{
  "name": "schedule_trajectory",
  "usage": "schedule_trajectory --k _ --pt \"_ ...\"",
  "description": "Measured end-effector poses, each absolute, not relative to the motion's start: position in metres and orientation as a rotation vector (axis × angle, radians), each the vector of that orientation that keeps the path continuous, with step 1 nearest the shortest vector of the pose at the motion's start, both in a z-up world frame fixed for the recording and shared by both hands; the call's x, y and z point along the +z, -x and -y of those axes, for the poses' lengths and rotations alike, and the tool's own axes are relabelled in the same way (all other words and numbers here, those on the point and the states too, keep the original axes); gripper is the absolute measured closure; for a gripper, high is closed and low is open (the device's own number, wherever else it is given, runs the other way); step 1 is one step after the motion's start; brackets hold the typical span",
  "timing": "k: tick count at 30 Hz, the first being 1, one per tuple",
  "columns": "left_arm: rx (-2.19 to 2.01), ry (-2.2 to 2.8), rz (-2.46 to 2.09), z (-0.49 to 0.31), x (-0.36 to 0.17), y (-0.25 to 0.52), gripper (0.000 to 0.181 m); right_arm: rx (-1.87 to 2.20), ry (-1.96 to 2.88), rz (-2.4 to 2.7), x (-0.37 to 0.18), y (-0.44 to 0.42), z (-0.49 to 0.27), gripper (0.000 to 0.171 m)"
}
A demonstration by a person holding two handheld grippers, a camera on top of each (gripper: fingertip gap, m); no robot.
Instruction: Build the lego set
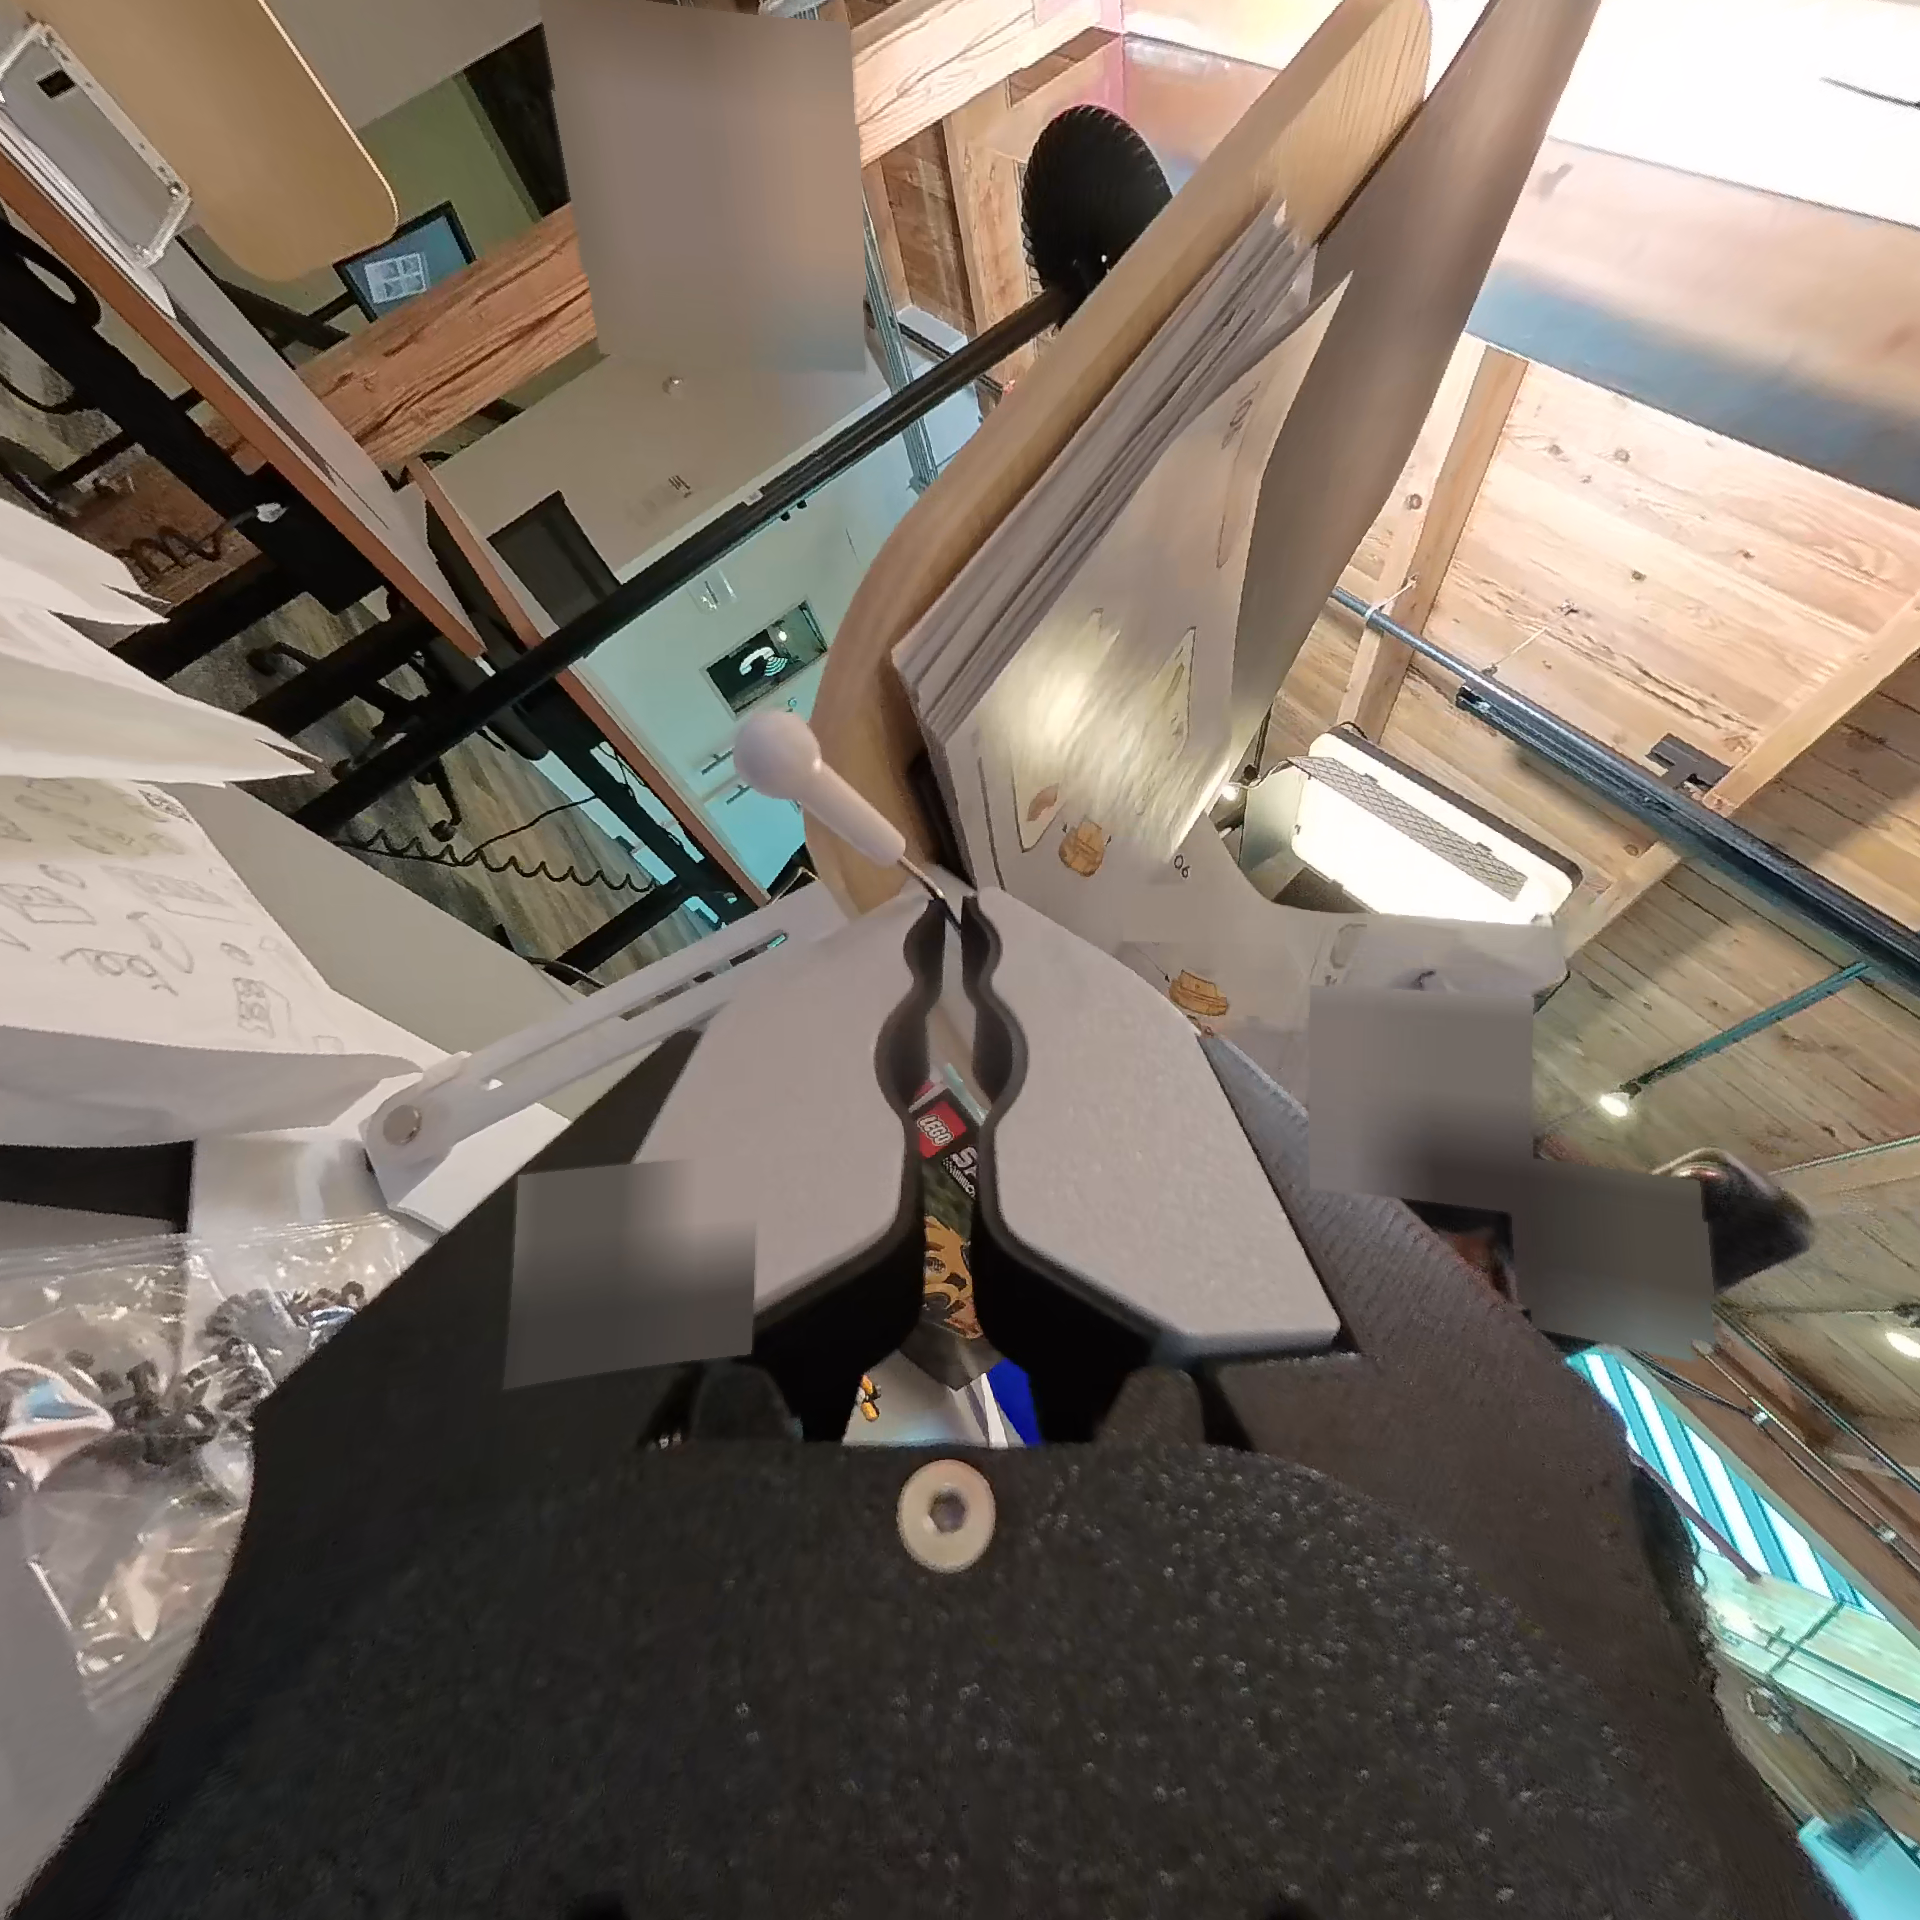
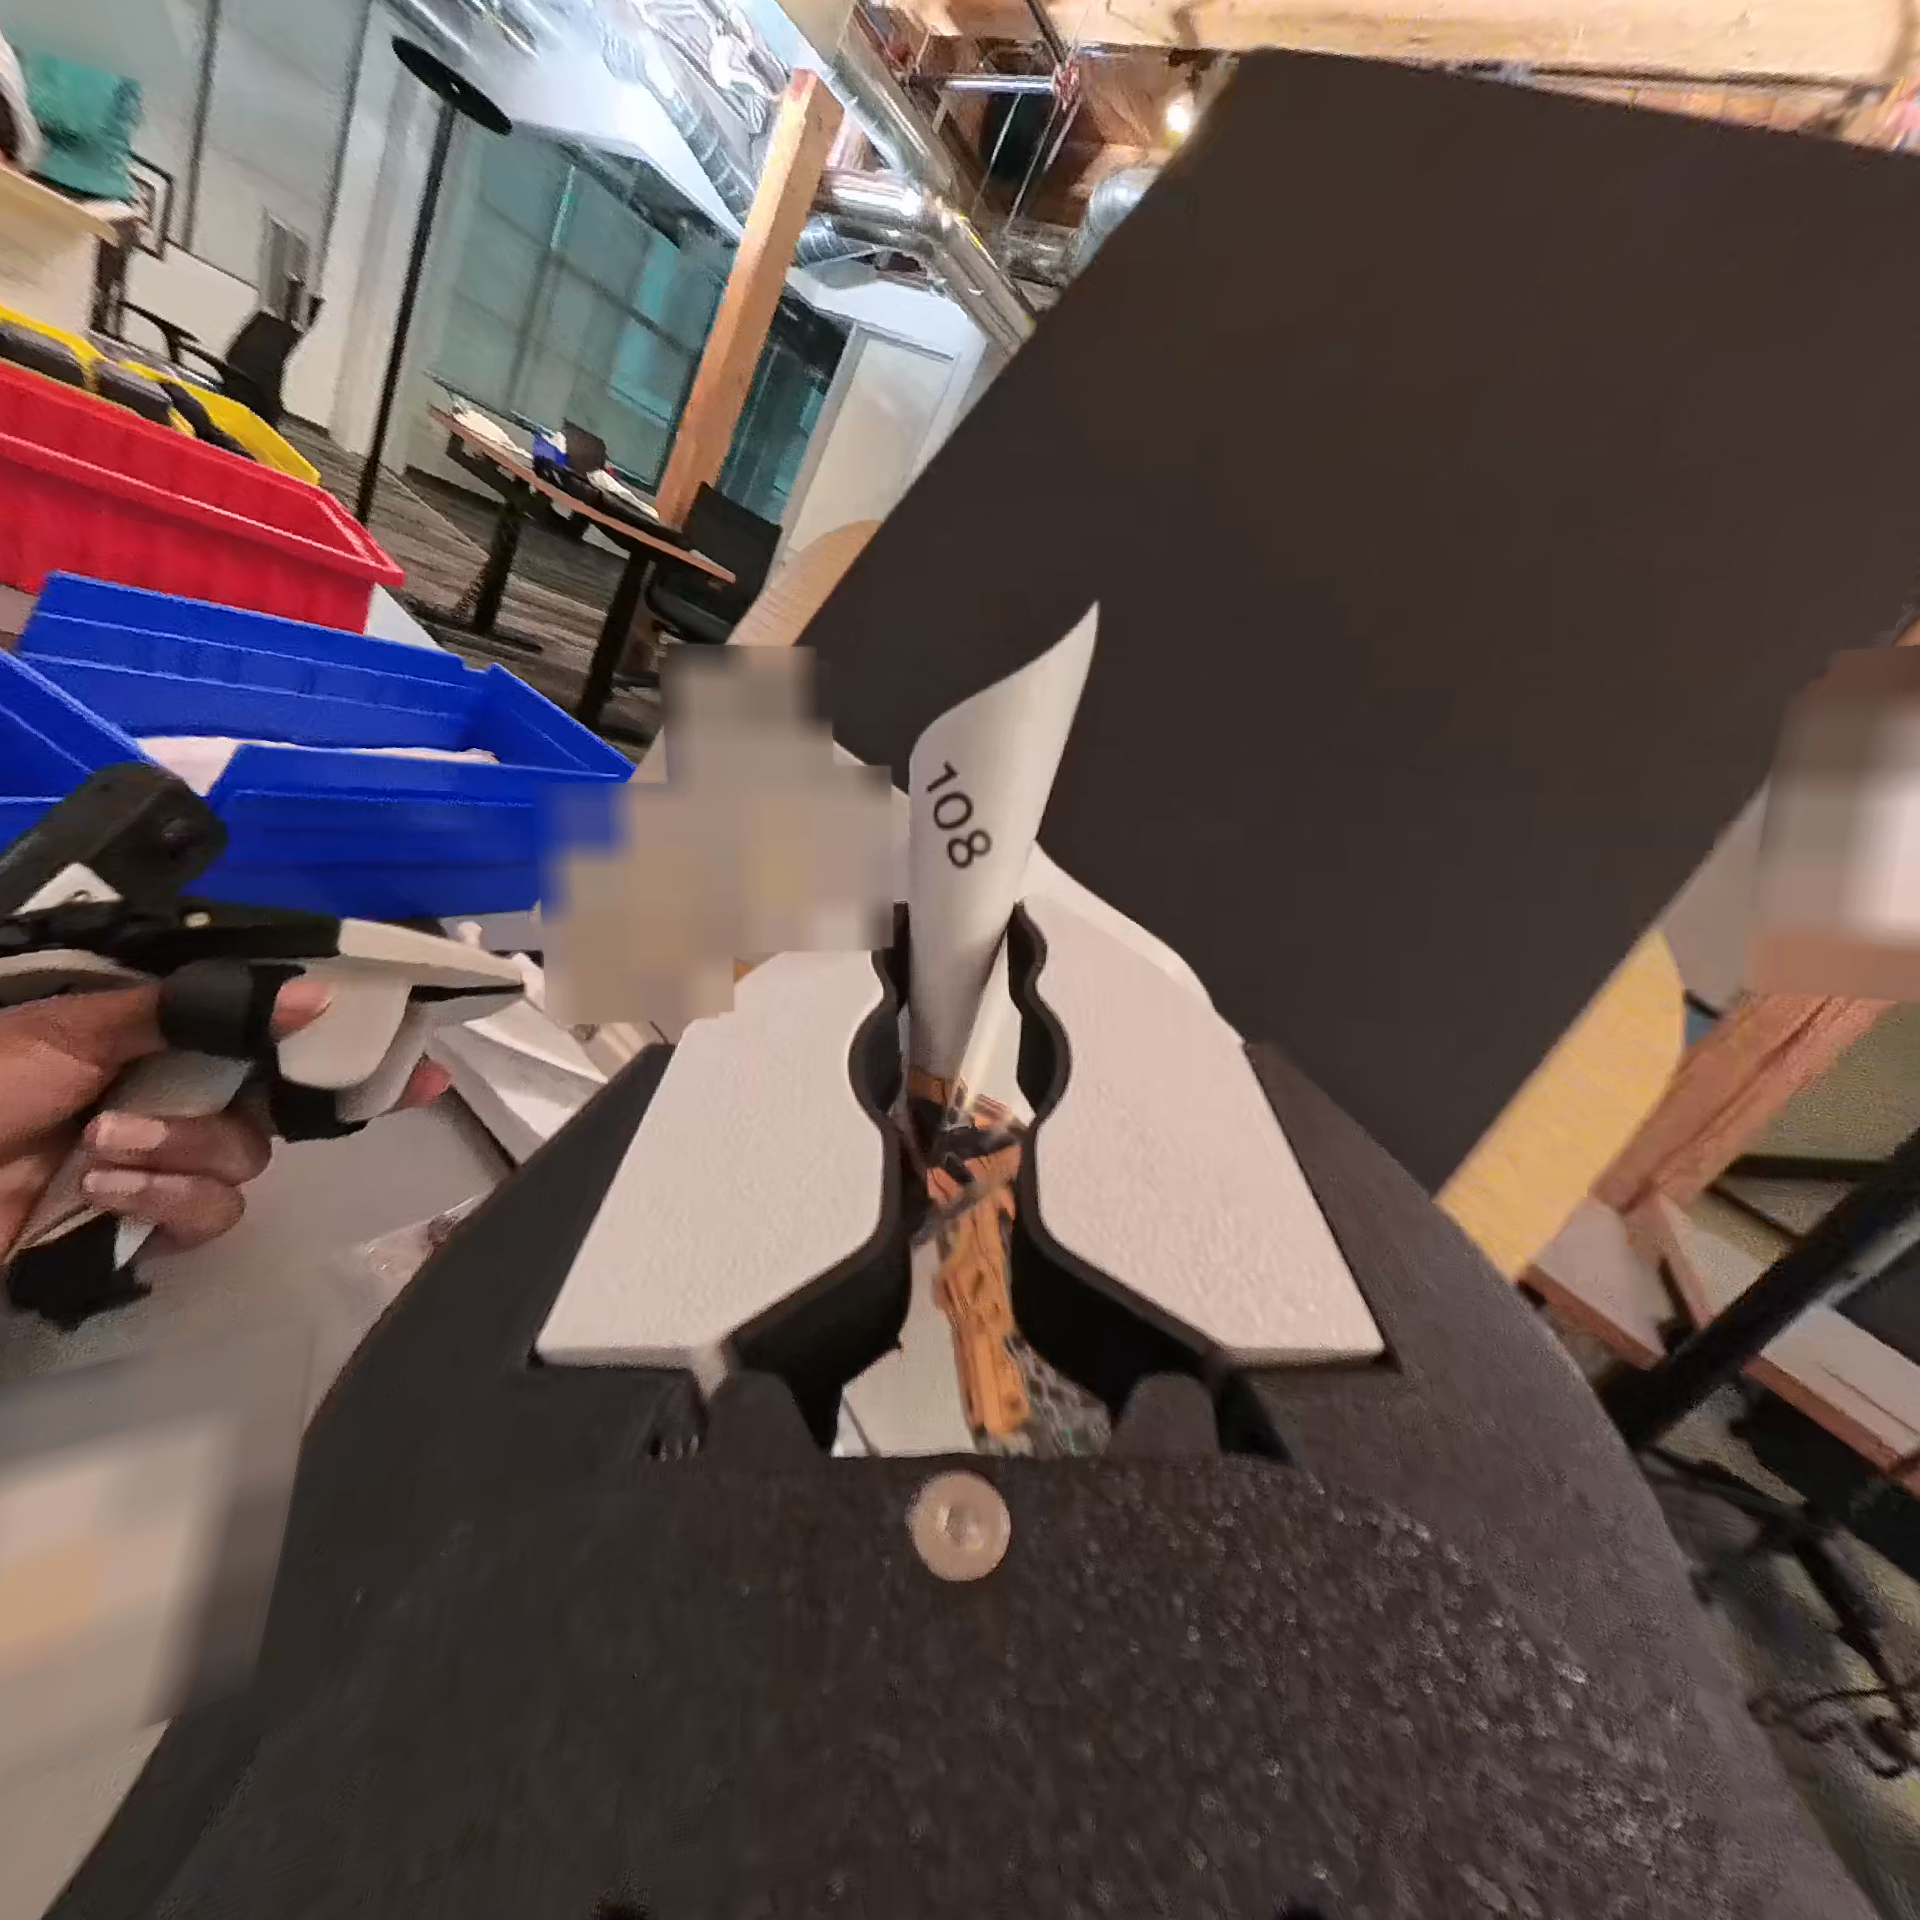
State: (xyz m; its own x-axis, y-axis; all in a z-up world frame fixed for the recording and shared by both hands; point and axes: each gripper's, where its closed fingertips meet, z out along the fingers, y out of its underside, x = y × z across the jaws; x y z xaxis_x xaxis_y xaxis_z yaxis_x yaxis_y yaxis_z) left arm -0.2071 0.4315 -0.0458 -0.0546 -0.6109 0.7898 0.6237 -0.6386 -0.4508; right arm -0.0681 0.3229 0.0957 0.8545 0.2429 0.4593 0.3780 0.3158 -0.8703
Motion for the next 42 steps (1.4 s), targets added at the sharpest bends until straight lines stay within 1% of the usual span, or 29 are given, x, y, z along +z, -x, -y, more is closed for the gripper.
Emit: schedule_trajectory --k 6,13,17,23,28,42 --pt "-1.814 1.347 0.009 -0.431 -0.046 0.207 0.178 0.099 1.308 0.509 0.087 0.014 -0.311 0.157" --pt "-1.815 1.342 0.004 -0.431 -0.047 0.207 0.178 0.441 1.318 0.467 0.074 -0.020 -0.304 0.161" --pt "-1.820 1.342 0.004 -0.431 -0.047 0.207 0.178 0.581 1.315 0.496 0.067 -0.025 -0.298 0.153" --pt "-1.821 1.340 0.004 -0.431 -0.048 0.206 0.178 0.615 1.379 0.577 0.054 -0.014 -0.294 0.137" --pt "-1.819 1.341 -0.002 -0.431 -0.048 0.206 0.178 0.666 1.390 0.622 0.054 -0.006 -0.286 0.127" --pt "-1.813 1.341 -0.011 -0.430 -0.049 0.206 0.178 0.772 1.422 0.663 0.048 -0.005 -0.267 0.128"
